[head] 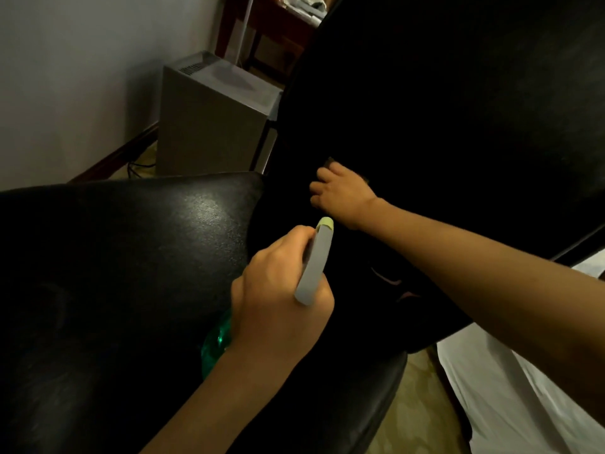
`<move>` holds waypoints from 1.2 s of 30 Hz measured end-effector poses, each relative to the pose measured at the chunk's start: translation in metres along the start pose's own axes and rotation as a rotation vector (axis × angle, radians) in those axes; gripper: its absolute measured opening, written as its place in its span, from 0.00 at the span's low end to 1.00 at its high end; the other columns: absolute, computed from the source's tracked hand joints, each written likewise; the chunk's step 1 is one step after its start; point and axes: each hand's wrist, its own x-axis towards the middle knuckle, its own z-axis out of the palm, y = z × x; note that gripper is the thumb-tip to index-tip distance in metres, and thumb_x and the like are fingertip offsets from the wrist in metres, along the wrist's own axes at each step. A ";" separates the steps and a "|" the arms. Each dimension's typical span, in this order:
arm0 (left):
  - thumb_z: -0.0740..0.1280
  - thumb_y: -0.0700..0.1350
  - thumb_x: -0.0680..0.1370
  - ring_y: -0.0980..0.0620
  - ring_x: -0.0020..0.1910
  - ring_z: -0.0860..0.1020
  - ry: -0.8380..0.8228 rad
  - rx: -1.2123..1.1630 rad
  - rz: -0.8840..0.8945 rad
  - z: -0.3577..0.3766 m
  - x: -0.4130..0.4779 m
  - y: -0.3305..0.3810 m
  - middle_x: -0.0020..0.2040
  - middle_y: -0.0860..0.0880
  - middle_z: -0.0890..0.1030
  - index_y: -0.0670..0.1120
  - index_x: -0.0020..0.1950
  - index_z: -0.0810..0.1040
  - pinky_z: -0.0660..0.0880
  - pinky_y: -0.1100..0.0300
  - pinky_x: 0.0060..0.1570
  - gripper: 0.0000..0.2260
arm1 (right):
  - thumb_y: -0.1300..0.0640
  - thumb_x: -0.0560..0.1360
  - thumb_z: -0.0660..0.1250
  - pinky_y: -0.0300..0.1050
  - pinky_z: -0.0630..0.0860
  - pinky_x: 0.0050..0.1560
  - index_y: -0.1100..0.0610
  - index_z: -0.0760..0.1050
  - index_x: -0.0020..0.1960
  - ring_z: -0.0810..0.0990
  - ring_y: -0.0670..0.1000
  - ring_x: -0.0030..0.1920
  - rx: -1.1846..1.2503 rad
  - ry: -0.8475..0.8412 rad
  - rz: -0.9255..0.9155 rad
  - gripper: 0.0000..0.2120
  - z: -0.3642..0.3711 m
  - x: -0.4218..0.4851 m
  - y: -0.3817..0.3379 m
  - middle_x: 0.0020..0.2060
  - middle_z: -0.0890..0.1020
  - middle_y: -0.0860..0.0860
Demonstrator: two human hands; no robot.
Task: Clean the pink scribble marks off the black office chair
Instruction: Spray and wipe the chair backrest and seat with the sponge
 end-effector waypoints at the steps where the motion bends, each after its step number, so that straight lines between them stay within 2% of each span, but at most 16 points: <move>1: 0.59 0.40 0.72 0.56 0.28 0.70 0.005 0.001 -0.001 0.000 0.000 -0.001 0.31 0.55 0.72 0.54 0.40 0.69 0.64 0.59 0.29 0.09 | 0.54 0.80 0.57 0.48 0.60 0.65 0.51 0.72 0.66 0.66 0.55 0.65 -0.016 -0.045 -0.044 0.16 0.010 -0.003 -0.010 0.62 0.73 0.48; 4: 0.59 0.40 0.71 0.54 0.30 0.72 0.017 -0.003 -0.012 0.000 0.001 -0.001 0.33 0.54 0.74 0.53 0.41 0.70 0.67 0.57 0.29 0.08 | 0.56 0.81 0.54 0.49 0.60 0.67 0.55 0.69 0.68 0.65 0.57 0.66 -0.011 -0.112 -0.130 0.17 0.045 -0.028 -0.034 0.65 0.71 0.51; 7: 0.60 0.38 0.73 0.53 0.31 0.72 -0.009 -0.016 -0.027 -0.002 0.001 -0.002 0.34 0.54 0.74 0.53 0.42 0.71 0.65 0.57 0.31 0.08 | 0.57 0.82 0.52 0.50 0.58 0.68 0.57 0.65 0.70 0.63 0.58 0.67 0.039 -0.196 -0.177 0.18 0.058 -0.059 -0.051 0.67 0.67 0.54; 13: 0.59 0.40 0.71 0.54 0.24 0.68 -0.022 -0.103 0.001 -0.009 -0.004 -0.001 0.30 0.52 0.73 0.50 0.42 0.73 0.62 0.59 0.27 0.06 | 0.59 0.81 0.53 0.52 0.59 0.69 0.58 0.65 0.71 0.64 0.60 0.68 0.108 -0.216 -0.211 0.19 0.060 -0.122 -0.065 0.67 0.68 0.55; 15: 0.62 0.37 0.73 0.53 0.25 0.70 -0.022 -0.071 -0.008 -0.011 -0.005 0.001 0.30 0.51 0.73 0.50 0.42 0.73 0.62 0.59 0.27 0.07 | 0.54 0.78 0.61 0.50 0.66 0.65 0.53 0.73 0.65 0.72 0.57 0.63 0.045 -0.236 -0.231 0.17 0.068 -0.142 -0.077 0.62 0.74 0.51; 17: 0.63 0.35 0.73 0.53 0.25 0.69 -0.026 -0.052 -0.020 -0.012 -0.006 0.002 0.30 0.52 0.72 0.50 0.41 0.72 0.60 0.60 0.28 0.10 | 0.48 0.68 0.72 0.47 0.74 0.58 0.48 0.82 0.52 0.78 0.54 0.53 0.056 -0.262 -0.274 0.13 0.072 -0.153 -0.082 0.50 0.81 0.47; 19: 0.63 0.35 0.74 0.54 0.26 0.69 -0.034 -0.054 -0.042 -0.013 -0.007 0.003 0.30 0.52 0.72 0.51 0.42 0.71 0.58 0.61 0.28 0.10 | 0.47 0.61 0.78 0.47 0.76 0.55 0.48 0.84 0.43 0.80 0.54 0.49 0.115 -0.299 -0.263 0.12 0.069 -0.163 -0.083 0.45 0.82 0.47; 22: 0.63 0.36 0.75 0.53 0.29 0.71 -0.042 -0.056 -0.062 -0.013 -0.005 0.001 0.32 0.53 0.73 0.52 0.42 0.71 0.59 0.60 0.29 0.10 | 0.53 0.74 0.68 0.52 0.65 0.67 0.54 0.77 0.62 0.69 0.59 0.65 0.075 -0.406 -0.287 0.17 0.073 -0.194 -0.093 0.62 0.75 0.53; 23: 0.63 0.36 0.75 0.53 0.29 0.71 -0.050 -0.061 -0.061 -0.013 -0.005 0.000 0.32 0.53 0.73 0.52 0.42 0.71 0.59 0.60 0.29 0.10 | 0.54 0.75 0.67 0.53 0.63 0.67 0.56 0.74 0.64 0.67 0.60 0.66 0.084 -0.496 -0.284 0.18 0.073 -0.210 -0.095 0.64 0.73 0.54; 24: 0.63 0.36 0.75 0.53 0.29 0.71 -0.057 -0.067 -0.063 -0.013 -0.005 0.000 0.32 0.54 0.73 0.53 0.42 0.70 0.59 0.59 0.30 0.11 | 0.54 0.73 0.69 0.54 0.66 0.65 0.56 0.75 0.63 0.68 0.60 0.64 0.103 -0.538 -0.259 0.19 0.069 -0.224 -0.098 0.62 0.74 0.55; 25: 0.63 0.36 0.75 0.54 0.30 0.71 -0.063 -0.072 -0.065 -0.013 -0.004 0.000 0.33 0.54 0.73 0.53 0.42 0.70 0.59 0.59 0.30 0.11 | 0.53 0.67 0.75 0.52 0.71 0.60 0.55 0.79 0.56 0.73 0.58 0.59 0.138 -0.535 -0.241 0.18 0.063 -0.235 -0.099 0.56 0.78 0.54; 27: 0.63 0.36 0.75 0.54 0.31 0.71 -0.066 -0.063 -0.066 -0.012 -0.004 0.001 0.33 0.54 0.73 0.54 0.42 0.70 0.59 0.59 0.29 0.12 | 0.51 0.53 0.81 0.45 0.77 0.45 0.52 0.81 0.40 0.78 0.52 0.44 0.308 -0.323 -0.208 0.17 0.053 -0.246 -0.096 0.41 0.81 0.49; 29: 0.63 0.36 0.75 0.54 0.30 0.70 -0.061 -0.052 -0.062 -0.011 -0.003 0.004 0.32 0.53 0.72 0.53 0.41 0.70 0.58 0.59 0.29 0.11 | 0.53 0.59 0.77 0.45 0.72 0.45 0.53 0.78 0.41 0.76 0.53 0.42 0.369 0.001 -0.134 0.13 0.040 -0.232 -0.082 0.38 0.79 0.49; 31: 0.64 0.36 0.75 0.54 0.28 0.69 -0.055 -0.039 -0.055 -0.010 -0.003 0.006 0.31 0.53 0.71 0.51 0.42 0.71 0.58 0.60 0.29 0.10 | 0.57 0.69 0.65 0.48 0.67 0.47 0.55 0.75 0.44 0.74 0.55 0.44 0.327 0.255 -0.091 0.05 0.019 -0.198 -0.060 0.40 0.78 0.51; 33: 0.64 0.36 0.74 0.53 0.28 0.70 -0.044 -0.015 -0.038 -0.009 -0.004 0.005 0.30 0.53 0.71 0.50 0.43 0.72 0.59 0.60 0.29 0.08 | 0.58 0.72 0.55 0.48 0.68 0.51 0.55 0.77 0.48 0.75 0.56 0.48 0.298 0.292 -0.034 0.13 0.002 -0.156 -0.042 0.44 0.78 0.52; 36: 0.62 0.41 0.72 0.53 0.25 0.69 -0.036 -0.020 0.017 -0.006 -0.003 0.001 0.29 0.53 0.71 0.50 0.43 0.72 0.60 0.60 0.28 0.04 | 0.58 0.76 0.56 0.48 0.67 0.58 0.54 0.73 0.61 0.71 0.56 0.59 0.219 0.161 -0.014 0.16 -0.006 -0.103 -0.051 0.57 0.75 0.53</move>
